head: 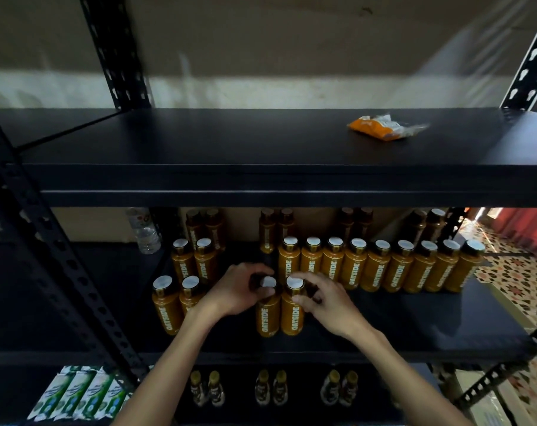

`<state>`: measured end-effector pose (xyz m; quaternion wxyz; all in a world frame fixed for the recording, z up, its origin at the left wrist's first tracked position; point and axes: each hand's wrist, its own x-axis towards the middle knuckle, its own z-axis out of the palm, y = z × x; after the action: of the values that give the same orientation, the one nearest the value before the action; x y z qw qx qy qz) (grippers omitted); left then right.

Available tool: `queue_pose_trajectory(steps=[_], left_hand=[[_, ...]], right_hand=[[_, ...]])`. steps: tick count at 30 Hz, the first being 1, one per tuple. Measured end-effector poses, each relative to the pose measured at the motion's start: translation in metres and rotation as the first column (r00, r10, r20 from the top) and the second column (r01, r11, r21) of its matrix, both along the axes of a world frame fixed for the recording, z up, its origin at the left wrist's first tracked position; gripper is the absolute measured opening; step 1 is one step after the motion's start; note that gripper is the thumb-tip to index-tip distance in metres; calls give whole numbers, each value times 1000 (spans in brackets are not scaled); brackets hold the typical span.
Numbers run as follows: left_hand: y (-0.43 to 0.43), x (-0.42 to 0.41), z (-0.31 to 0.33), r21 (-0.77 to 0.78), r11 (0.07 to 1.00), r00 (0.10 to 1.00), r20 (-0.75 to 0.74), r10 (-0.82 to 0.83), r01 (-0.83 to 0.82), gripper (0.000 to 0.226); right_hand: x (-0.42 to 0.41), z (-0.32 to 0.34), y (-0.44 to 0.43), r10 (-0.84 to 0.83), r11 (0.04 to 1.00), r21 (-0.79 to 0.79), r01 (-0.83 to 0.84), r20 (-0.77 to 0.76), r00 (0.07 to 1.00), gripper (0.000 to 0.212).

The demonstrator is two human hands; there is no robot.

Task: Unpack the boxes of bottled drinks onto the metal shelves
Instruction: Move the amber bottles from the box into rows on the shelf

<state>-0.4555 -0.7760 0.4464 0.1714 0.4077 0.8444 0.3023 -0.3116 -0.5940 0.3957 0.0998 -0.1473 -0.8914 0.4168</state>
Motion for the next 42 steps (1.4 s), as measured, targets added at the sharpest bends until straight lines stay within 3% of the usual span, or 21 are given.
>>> queue_pose_trajectory(steps=[3,7,10,12,15,19,25,29,36,42], left_hand=[[5,-3,10,79,996,999,-31,40,-37,44],[36,-13,26,187,981,993,-91,75,-57,38],[71,-20,31,74,997,993,-114,42,-34,34],[93,-27,27,-57,998,997,-76,-3,-1,42],[111,-36,15,-194,981,997,-64,-30,17,58],[115,-47,5,-212,977,991,-133,1,-29,48],[97,-66,4,-238,970,992,-123,31,-60,40],[84,-77,0,-206,974,991,-112,70,-92,42],[79,-80,0,-174,977,990,-85,109,-122,46],[77,-81,-3,-150,983,991,-94,91,-104,40]], right_hand=[[2,15,10,-12,1000,-22,11,-44,999,46],[-16,40,41,-102,984,132,121,-143,984,49],[-50,46,65,-184,961,226,162,80,980,54],[-68,46,72,-162,972,207,113,236,958,63],[-84,40,70,-113,974,225,37,336,935,69],[-91,32,70,-171,941,328,84,245,954,59],[-97,23,64,-131,980,173,100,181,975,57],[-105,17,55,-134,988,95,119,159,978,72],[-107,23,44,-135,987,113,118,158,978,43],[-105,27,45,-130,983,152,103,179,975,64]])
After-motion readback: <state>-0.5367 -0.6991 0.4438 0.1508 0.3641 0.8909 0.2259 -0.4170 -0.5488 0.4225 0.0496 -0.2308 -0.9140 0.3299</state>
